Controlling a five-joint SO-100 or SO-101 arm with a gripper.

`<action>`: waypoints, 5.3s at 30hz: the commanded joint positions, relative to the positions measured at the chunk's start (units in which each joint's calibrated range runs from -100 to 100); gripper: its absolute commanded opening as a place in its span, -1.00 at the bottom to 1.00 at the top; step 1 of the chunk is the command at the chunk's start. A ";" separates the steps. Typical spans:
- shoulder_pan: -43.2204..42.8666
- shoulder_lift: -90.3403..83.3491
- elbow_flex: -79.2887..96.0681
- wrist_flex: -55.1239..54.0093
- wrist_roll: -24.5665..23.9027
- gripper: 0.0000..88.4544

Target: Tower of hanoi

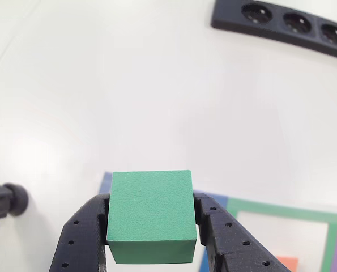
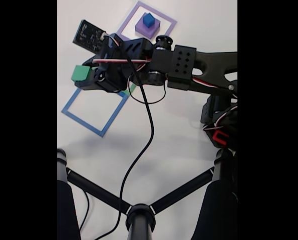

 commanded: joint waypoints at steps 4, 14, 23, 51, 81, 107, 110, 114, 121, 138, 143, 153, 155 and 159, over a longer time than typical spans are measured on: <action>1.74 -1.59 -34.90 35.36 -8.81 -0.81; 4.10 -0.95 -52.89 54.30 -12.67 -0.81; 9.97 -5.27 -40.17 52.52 -9.17 -0.81; 18.67 -20.58 55.61 -42.02 11.23 -0.80; 16.30 17.48 55.33 -86.45 11.23 -0.80; 15.69 27.18 53.88 -93.98 11.23 -0.80; 16.00 27.50 53.88 -93.98 11.23 -0.80; 16.15 27.90 53.70 -93.98 11.23 -0.80; 16.45 28.54 53.42 -94.38 11.23 -0.80; 17.37 28.86 54.24 -95.11 11.23 -0.47; 16.76 27.74 54.42 -96.08 11.23 -0.37; 16.91 12.27 52.43 -82.97 11.23 -0.58; 17.45 6.91 49.88 -73.83 11.23 -0.78; 18.82 -3.19 41.25 -48.65 11.23 -0.98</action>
